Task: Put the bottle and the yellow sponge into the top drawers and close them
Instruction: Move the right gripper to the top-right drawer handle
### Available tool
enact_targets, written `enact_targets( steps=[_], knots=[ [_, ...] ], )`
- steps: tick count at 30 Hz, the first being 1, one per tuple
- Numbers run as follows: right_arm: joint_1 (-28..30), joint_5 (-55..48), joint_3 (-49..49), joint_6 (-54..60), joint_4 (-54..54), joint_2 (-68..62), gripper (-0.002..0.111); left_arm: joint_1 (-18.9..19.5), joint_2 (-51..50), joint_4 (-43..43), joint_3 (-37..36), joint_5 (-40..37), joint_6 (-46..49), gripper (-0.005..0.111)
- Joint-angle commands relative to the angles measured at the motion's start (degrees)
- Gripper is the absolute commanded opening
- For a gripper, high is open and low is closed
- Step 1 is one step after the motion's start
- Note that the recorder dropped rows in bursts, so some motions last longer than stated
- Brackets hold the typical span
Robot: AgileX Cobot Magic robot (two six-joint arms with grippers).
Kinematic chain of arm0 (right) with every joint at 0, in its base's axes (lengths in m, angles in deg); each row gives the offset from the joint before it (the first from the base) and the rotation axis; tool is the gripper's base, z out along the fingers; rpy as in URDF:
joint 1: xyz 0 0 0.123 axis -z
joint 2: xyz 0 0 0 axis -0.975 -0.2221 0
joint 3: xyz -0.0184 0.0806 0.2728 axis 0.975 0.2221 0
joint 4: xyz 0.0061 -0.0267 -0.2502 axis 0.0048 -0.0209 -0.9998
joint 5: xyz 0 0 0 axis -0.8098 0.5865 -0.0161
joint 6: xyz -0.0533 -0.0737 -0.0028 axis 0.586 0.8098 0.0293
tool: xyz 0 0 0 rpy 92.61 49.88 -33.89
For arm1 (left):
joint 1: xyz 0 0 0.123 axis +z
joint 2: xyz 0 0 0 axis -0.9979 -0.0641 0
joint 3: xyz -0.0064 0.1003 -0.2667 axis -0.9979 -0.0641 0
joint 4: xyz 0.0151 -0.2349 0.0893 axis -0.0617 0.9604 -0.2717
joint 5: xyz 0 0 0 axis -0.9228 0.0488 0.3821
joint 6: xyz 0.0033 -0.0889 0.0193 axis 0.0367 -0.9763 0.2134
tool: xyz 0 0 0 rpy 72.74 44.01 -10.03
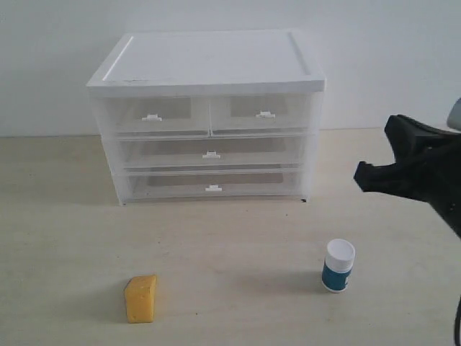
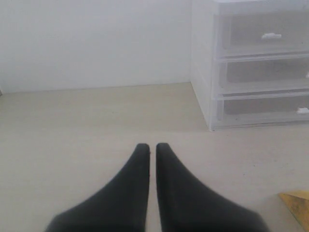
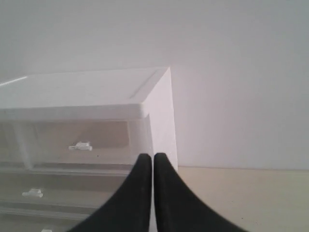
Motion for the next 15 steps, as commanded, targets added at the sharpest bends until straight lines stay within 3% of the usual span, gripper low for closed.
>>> enact_targets(
  steps=[1, 8, 15],
  knots=[
    [-7.74, 7.52, -1.07, 2.42, 7.52, -5.18, 0.000, 0.07, 0.18, 0.43, -0.24, 0.41, -0.29, 0.004],
    [-16.43, 7.52, -9.57, 5.88, 13.93, -13.95, 0.000, 0.07, 0.18, 0.43, -0.24, 0.41, -0.29, 0.004],
    [-19.20, 7.52, -17.15, 11.34, 18.24, -21.02, 0.000, 0.07, 0.18, 0.43, -0.24, 0.41, -0.29, 0.004]
  ],
)
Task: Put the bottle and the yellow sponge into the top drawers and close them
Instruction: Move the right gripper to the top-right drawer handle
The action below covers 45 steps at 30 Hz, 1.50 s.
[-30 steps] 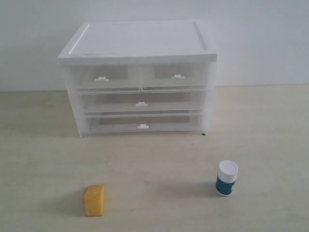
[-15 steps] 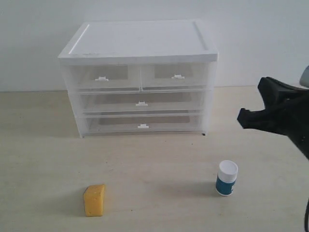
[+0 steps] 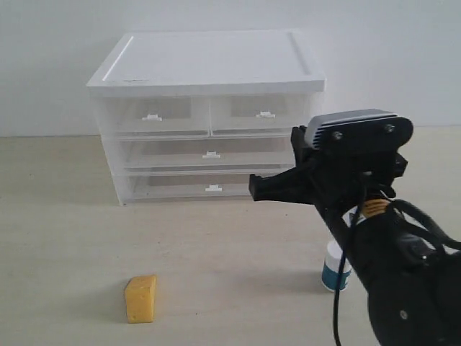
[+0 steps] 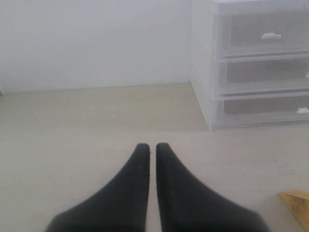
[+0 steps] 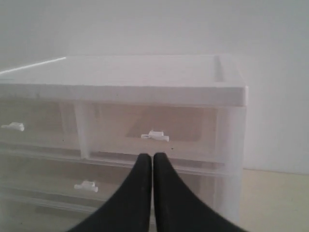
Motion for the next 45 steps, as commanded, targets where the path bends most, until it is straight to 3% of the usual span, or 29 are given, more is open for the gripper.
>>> enact_targets(
  steps=[1, 5, 11, 13, 22, 34, 45],
  knots=[
    [-0.76, 1.04, -4.05, 1.92, 1.60, -3.93, 0.000, 0.07, 0.18, 0.43, -0.24, 0.37, -0.29, 0.004],
    [-0.76, 1.04, -6.15, 1.80, 1.75, -6.43, 0.010, 0.07, 0.18, 0.43, -0.24, 0.37, -0.29, 0.004],
    [-0.76, 1.04, -9.44, -0.60, 6.39, -9.15, 0.059, 0.07, 0.18, 0.43, -0.24, 0.37, -0.29, 0.004],
    [-0.76, 1.04, -10.77, -0.77, 7.07, -10.11, 0.066, 0.07, 0.18, 0.43, -0.24, 0.37, -0.29, 0.004],
    [-0.66, 1.04, -18.17, 2.09, 11.79, -18.23, 0.066, 0.07, 0.18, 0.43, -0.24, 0.37, -0.29, 0.004],
    [4.47, 1.04, -26.40, 2.50, 7.26, -21.66, 0.066, 0.07, 0.18, 0.43, -0.24, 0.37, -0.29, 0.004],
    [7.25, -6.23, -31.35, 7.26, 4.93, -23.62, 0.066, 0.07, 0.18, 0.43, -0.24, 0.37, -0.29, 0.004]
  ],
)
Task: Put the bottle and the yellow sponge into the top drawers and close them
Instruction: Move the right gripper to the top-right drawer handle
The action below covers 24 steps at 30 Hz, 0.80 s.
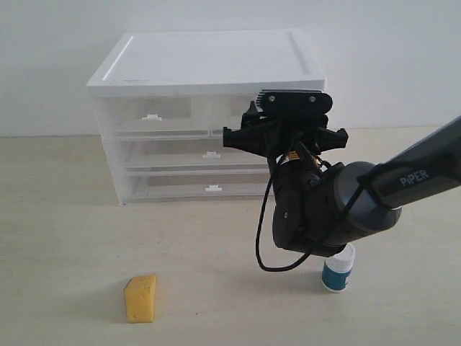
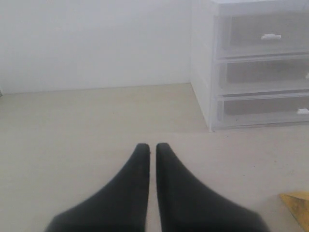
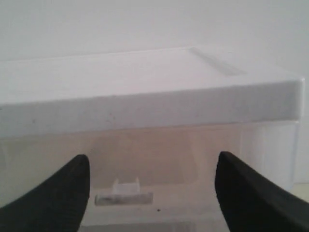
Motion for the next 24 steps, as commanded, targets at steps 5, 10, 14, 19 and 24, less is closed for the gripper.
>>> enact_targets(
  steps=[5, 10, 14, 19, 24],
  knots=[
    [0.58, -1.57, -4.60, 3.09, -1.57, -4.63, 0.066, 0.07, 0.18, 0.43, -0.24, 0.24, -0.29, 0.004],
    [0.58, -0.01, -4.84, 3.77, -1.36, -5.17, 0.063, 0.07, 0.18, 0.43, -0.24, 0.24, -0.29, 0.004],
    [0.58, -0.64, -4.73, 3.78, -1.26, -5.17, 0.038, 0.07, 0.18, 0.43, -0.24, 0.24, -0.29, 0.004],
    [0.58, -1.35, -4.73, 4.16, -1.66, -5.17, 0.004, 0.07, 0.18, 0.43, -0.24, 0.24, -0.29, 0.004],
    [0.48, -3.01, -4.73, 5.67, -1.02, -5.17, 0.000, 0.07, 0.18, 0.43, -0.24, 0.24, -0.29, 0.004]
  ],
)
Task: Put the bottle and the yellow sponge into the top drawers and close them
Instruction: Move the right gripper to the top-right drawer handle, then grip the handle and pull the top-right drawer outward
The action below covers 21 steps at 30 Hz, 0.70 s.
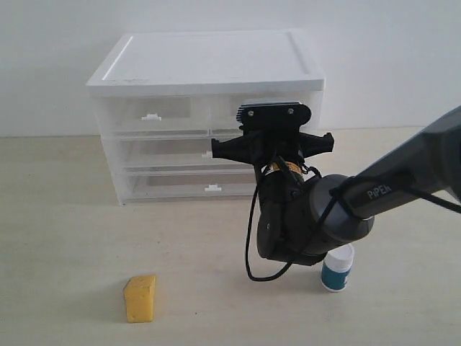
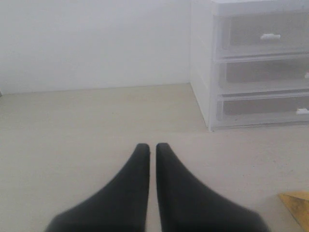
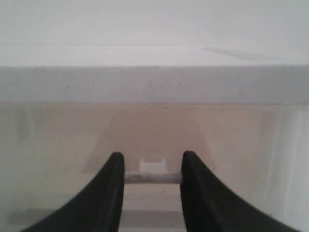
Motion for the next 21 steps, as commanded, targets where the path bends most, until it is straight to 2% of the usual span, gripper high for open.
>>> enact_targets(
  steps=[1, 12, 21],
  knots=[
    [1.56, -6.13, -1.41, 2.15, -1.65, -0.44, 0.000, 0.07, 0.18, 0.43, -0.24, 0.24, -0.29, 0.004],
    [-6.74, -4.20, 0.12, 17.71, 10.71, 3.57, 0.000, 0.07, 0.18, 0.43, -0.24, 0.24, -0.29, 0.004],
    [-8.08, -3.40, 20.35, 0.98, 6.56, 14.75, 0.000, 0.07, 0.18, 0.43, -0.24, 0.24, -0.29, 0.004]
  ],
)
